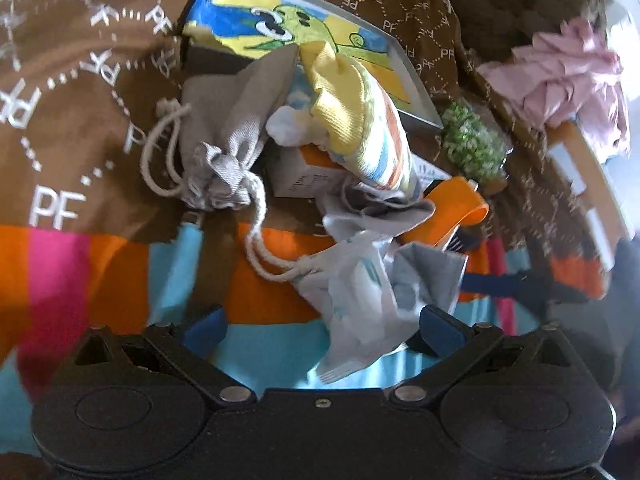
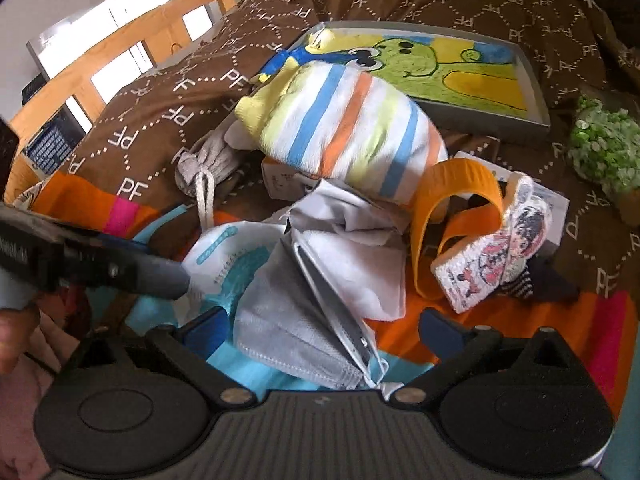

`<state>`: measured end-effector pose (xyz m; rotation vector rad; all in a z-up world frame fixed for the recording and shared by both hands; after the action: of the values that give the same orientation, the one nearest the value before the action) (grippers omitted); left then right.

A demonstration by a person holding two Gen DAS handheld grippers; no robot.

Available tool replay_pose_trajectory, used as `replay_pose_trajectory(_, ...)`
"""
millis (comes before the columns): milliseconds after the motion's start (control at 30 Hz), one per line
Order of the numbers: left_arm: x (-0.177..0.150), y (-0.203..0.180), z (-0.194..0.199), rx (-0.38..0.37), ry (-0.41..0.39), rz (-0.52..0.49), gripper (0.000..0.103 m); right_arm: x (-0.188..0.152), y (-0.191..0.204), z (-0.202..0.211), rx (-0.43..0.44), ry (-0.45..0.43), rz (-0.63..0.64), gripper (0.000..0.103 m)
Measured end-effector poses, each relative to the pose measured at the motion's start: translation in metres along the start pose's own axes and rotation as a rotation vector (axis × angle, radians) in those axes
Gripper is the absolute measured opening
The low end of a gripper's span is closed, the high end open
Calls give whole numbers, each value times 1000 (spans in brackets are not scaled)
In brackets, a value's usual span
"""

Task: Organize soft objects
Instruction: 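Grasp the white-blue plastic packet with the left tool while the right tool grasps the grey face mask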

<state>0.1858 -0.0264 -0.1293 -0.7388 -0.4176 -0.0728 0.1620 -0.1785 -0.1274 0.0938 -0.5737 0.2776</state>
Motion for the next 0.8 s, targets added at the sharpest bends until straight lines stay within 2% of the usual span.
replay_pose_trajectory(100,0,3,-11,-52,24,72,97,-2,4,-5,9,20,12,103)
replay_pose_trajectory(267,-2,8,-23,-76,52,128,92,-3,4,-13,-1,41,10,103)
replay_pose_trajectory(433,-2,10,-23,-105,43,164,78,-3,3,-15,-26,37,20,101)
replay_pose_trajectory(500,-1,12,-22,-111,34,186,71,-2,4,-13,-41,21,31,97)
replay_pose_trajectory(600,-2,15,-18,-128,18,213,53,-1,4,-11,-56,5,41,90)
replay_pose_trajectory(667,-5,15,-18,-145,14,226,47,0,4,-11,-74,-4,44,88)
replay_pose_trajectory(733,-6,11,-18,-165,9,227,36,0,4,-11,-65,-5,39,82)
replay_pose_trajectory(800,-6,7,-17,-170,1,213,33,0,4,-11,-53,-2,33,71)
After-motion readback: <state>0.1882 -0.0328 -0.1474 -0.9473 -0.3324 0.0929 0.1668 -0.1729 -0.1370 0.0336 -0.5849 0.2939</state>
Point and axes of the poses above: each gripper's, at about its wrist camera, not at the fingertips, and z roughly against the way its jaws point, y to its left, x to its top, the point moved 10 cm from there along -z, roughly the way its jaws point, and after that the axes turned 13 degrees about -x, right-handed, at the moved point
